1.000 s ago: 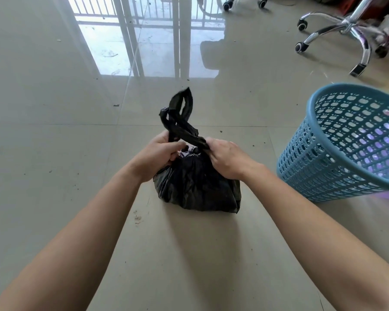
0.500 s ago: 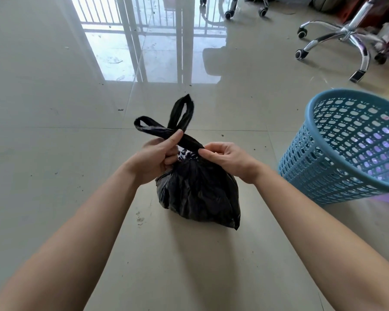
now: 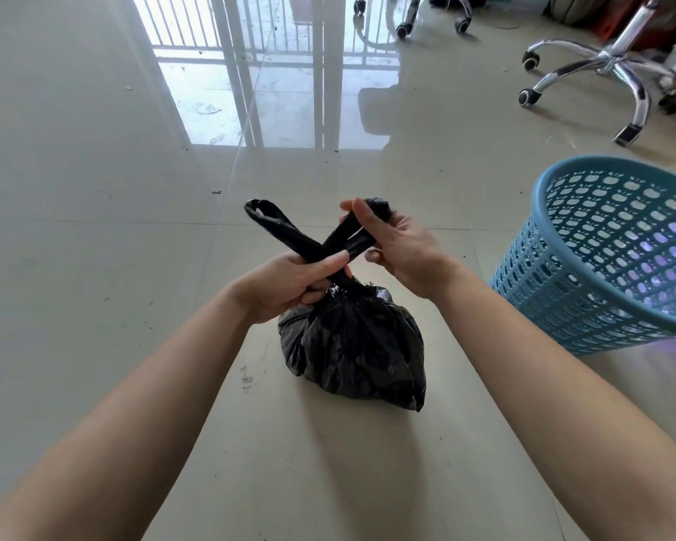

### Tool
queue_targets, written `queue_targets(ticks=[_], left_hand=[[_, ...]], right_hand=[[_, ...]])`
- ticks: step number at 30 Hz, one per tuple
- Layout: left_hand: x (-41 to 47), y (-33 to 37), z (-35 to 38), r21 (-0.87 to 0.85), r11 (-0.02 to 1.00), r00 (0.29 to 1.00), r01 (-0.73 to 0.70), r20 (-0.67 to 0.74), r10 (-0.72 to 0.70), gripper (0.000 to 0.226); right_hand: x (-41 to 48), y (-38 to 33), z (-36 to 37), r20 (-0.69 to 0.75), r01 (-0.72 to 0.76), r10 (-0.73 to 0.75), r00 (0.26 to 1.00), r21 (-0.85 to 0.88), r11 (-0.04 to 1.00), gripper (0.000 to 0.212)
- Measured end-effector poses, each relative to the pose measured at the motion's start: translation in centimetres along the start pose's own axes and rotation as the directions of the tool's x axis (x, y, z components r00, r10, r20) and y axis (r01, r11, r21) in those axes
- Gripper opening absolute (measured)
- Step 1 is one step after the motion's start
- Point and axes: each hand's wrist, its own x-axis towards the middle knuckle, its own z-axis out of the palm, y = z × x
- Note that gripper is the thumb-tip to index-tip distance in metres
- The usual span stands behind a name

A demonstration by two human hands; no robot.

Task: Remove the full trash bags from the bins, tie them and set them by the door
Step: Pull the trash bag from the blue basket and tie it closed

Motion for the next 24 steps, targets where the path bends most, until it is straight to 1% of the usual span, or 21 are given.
queue_targets(ticks=[1,3,4,6,9,11,13,15,20,24], left_hand=[[0.1,0.0,0.1,0.004,1.000,0.999,-0.005,-0.038,0.005,0.041],[0.1,0.0,0.3,-0.028,0.999,0.993,-0.020,-0.120,0.016,0.038],[0.1,0.0,0.2,-0.065,0.997,0.988,-0.035,-0.149,0.025,0.035],[0.0,0.0,0.2,-0.194,0.978,0.982,-0.074,-0.184,0.038,0.029],[-0.4,-0.2,0.4,-0.416,0.904,0.983,-0.093,-0.180,0.019,0.035],[-0.3,-0.5,0.6,-0.492,0.865,0.984,-0.102,-0.177,0.015,0.031],[-0.4,-0.7,0.6,-0.517,0.850,0.982,-0.103,-0.188,0.004,0.029],[-0.4,-0.5,0.5,-0.521,0.848,0.980,-0.099,-0.199,-0.007,0.029],[0.1,0.7,0.5,-0.529,0.846,0.973,-0.070,-0.222,-0.058,0.039],[-0.1,1.4,0.5,-0.486,0.867,0.969,-0.107,-0.246,-0.019,0.036]], right_hand=[[0.2,-0.4,0.4,-0.052,0.038,-0.036,0.998,0.043,0.998,0.028],[0.4,-0.8,0.9,-0.141,0.089,-0.083,0.986,0.036,0.995,0.021],[0.4,-0.7,0.9,-0.175,0.105,-0.098,0.980,0.033,0.994,0.020],[0.1,-0.9,0.7,-0.241,0.138,-0.113,0.964,0.086,0.987,0.022],[-0.4,-1.0,0.2,-0.323,0.157,-0.070,0.944,0.252,0.955,0.024],[-0.7,-1.0,0.3,-0.317,0.141,-0.025,0.948,0.349,0.927,0.027],[-1.1,-1.1,0.5,-0.291,0.109,0.020,0.957,0.421,0.900,0.030],[-1.4,-1.1,0.4,-0.287,0.075,0.067,0.956,0.458,0.886,0.034],[-1.6,0.4,-0.2,-0.328,-0.037,0.179,0.928,0.395,0.918,0.036],[-1.2,0.8,-0.4,-0.334,-0.124,0.263,0.905,0.385,0.914,0.033]])
